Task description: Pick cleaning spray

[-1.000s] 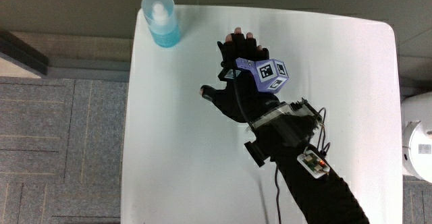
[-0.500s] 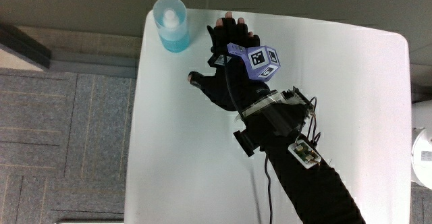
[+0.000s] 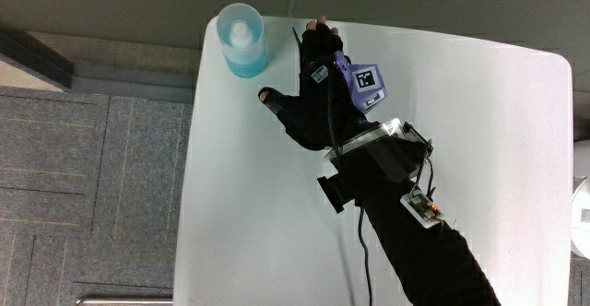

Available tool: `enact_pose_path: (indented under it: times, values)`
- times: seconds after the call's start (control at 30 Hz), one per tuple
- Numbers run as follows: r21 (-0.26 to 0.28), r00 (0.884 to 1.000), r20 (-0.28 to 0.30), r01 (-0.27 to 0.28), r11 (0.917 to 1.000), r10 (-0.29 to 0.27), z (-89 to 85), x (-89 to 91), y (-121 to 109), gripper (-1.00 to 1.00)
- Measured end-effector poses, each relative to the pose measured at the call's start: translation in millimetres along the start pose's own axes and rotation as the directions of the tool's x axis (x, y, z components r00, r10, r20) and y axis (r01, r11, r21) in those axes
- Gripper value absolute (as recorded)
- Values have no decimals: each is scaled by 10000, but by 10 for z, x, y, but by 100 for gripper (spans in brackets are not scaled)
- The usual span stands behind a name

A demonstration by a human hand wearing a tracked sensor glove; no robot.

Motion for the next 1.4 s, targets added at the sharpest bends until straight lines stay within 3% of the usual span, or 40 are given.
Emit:
enact_pose_path:
  times: [0.03,0.07,0.2,0.27,0.4,0.47,0.5,0.53,0.6,0.67,0.77,0.8,0.87,0.9,0.93,1.0,1.03,1.07,1.2,1.23,1.4]
  values:
    - [105,9997,-82,-241,9997,242,7,40,25,0]
    - [85,9997,-228,-14,10000,16,14,25,28,0]
    - [-378,9851,-1719,-42,9993,-23,-14,-68,93,0]
    - [-558,9791,-1963,-656,9963,535,-25,15,195,0]
    - [-893,9638,-2582,-920,9917,662,-15,-144,220,0]
    - [-998,9620,-2640,-986,9901,692,-10,-145,239,0]
    - [-938,9551,-2835,-1167,9887,858,-6,-159,233,0]
    - [-809,9577,-2723,-1188,9896,927,4,-181,221,0]
    - [-522,9523,-2781,-1455,9880,1255,10,-155,219,0]
    - [-298,9560,-2673,-1339,9905,1212,12,-156,211,11]
    - [-53,9567,-2480,-1585,9873,1523,25,-187,209,28]
    - [30,9507,-2632,-1691,9856,1639,20,-238,188,33]
    - [345,9529,-2464,-1739,9842,1770,22,-265,183,44]
    - [595,9607,-2232,-1556,9860,1650,32,-232,199,50]
    - [593,9510,-2531,-1679,9840,1775,33,-305,176,56]
    - [604,9535,-2409,-1717,9833,1813,40,-278,170,67]
    - [659,9429,-2682,-1866,9802,1975,46,-270,172,72]
    - [763,9529,-2390,-1733,9819,1868,70,-254,176,78]
    - [940,9519,-2322,-1829,9786,2002,99,-256,171,100]
    - [902,9545,-2412,-1579,9833,1754,89,-279,161,100]
    - [1025,9534,-2428,-1582,9821,1789,130,-275,134,100]
